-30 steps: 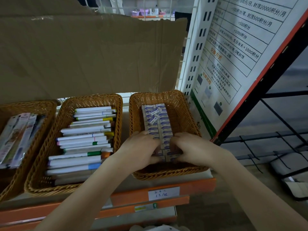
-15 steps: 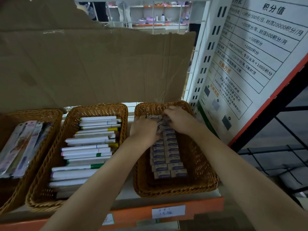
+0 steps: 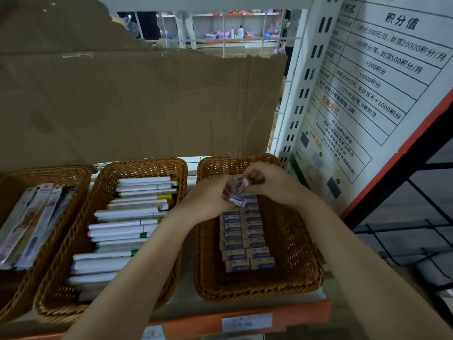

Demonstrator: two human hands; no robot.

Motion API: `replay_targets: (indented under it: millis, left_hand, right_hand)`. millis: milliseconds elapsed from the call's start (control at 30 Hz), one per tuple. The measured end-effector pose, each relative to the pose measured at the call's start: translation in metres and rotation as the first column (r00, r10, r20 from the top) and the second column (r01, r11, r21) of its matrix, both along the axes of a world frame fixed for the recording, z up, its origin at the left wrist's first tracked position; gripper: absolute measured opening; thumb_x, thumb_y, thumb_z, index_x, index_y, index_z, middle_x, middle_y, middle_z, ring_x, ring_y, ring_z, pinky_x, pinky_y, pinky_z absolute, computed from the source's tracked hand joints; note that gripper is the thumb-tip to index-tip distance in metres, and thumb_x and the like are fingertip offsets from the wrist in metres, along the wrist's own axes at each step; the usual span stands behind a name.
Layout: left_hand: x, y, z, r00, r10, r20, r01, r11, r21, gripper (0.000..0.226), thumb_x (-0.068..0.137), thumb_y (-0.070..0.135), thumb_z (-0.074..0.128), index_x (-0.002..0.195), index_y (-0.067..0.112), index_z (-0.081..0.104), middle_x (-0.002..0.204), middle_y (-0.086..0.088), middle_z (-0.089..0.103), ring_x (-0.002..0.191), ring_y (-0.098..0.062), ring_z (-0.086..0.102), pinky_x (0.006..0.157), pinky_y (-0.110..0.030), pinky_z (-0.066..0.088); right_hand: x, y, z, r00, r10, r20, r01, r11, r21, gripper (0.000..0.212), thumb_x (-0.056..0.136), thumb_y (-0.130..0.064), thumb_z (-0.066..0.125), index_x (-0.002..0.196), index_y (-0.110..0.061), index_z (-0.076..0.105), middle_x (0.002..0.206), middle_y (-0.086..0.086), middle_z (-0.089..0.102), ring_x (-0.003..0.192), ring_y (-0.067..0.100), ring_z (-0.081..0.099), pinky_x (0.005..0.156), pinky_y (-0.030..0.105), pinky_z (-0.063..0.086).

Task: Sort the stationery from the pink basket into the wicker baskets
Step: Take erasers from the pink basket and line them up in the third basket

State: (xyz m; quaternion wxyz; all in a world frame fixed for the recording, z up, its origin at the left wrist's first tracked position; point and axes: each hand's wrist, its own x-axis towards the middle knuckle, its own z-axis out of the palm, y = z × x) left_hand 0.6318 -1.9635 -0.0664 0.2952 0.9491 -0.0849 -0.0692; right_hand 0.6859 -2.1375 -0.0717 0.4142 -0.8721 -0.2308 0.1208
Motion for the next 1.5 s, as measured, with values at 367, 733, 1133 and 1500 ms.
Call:
replay_targets:
  millis: [367, 733, 1133, 1500]
  left_hand:
    - [-0.039, -0.002, 0.019, 0.953, -0.021, -0.301, -0.236, 0.572, -0.785, 0.021, 0.088, 0.007, 0.063, 0.104, 0.018, 0.069, 0.109, -0.008, 0.067, 0.098, -0.016, 0.068, 0.077, -0.025, 0.055]
    - [-0.062, -0.014, 0.007, 0.913, 0.071, -0.402, -0.389, 0.450, -0.804, 0.016, 0.091, 0.008, 0.059, 0.105, 0.015, 0.062, 0.098, -0.005, 0.068, 0.079, -0.010, 0.070, 0.064, -0.023, 0.055]
    - [-0.072, -0.013, 0.006, 0.990, 0.140, 0.024, -0.116, 0.896, -0.428, 0.033, 0.081, 0.021, 0.073, 0.092, 0.044, 0.054, 0.096, 0.019, 0.060, 0.089, 0.013, 0.054, 0.067, -0.005, 0.044]
    - [-0.096, -0.009, -0.001, 0.980, -0.120, 0.158, 0.121, 0.993, 0.003, 0.026, 0.081, 0.025, 0.072, 0.100, 0.035, 0.058, 0.092, 0.026, 0.044, 0.082, 0.007, 0.048, 0.068, 0.000, 0.039]
  right_hand:
    - [-0.054, -0.007, 0.013, 0.885, 0.054, -0.462, 0.304, 0.685, 0.662, 0.024, 0.088, -0.005, 0.059, 0.111, -0.004, 0.063, 0.095, 0.006, 0.070, 0.091, 0.018, 0.068, 0.074, 0.025, 0.055]
    - [-0.094, -0.005, 0.000, 0.913, -0.104, -0.396, 0.328, 0.765, 0.555, 0.022, 0.095, -0.016, 0.054, 0.116, -0.012, 0.059, 0.111, 0.008, 0.064, 0.095, 0.015, 0.067, 0.073, 0.024, 0.055]
    - [-0.104, -0.019, 0.010, 0.964, -0.189, -0.189, 0.246, 0.904, 0.351, 0.036, 0.077, -0.006, 0.075, 0.107, -0.020, 0.061, 0.108, 0.000, 0.066, 0.099, 0.007, 0.063, 0.082, 0.021, 0.052]
    - [-0.123, -0.040, 0.010, 0.988, -0.051, 0.148, 0.074, 0.985, -0.158, 0.020, 0.089, -0.022, 0.064, 0.104, -0.030, 0.055, 0.099, -0.020, 0.057, 0.089, -0.004, 0.053, 0.071, 0.006, 0.042]
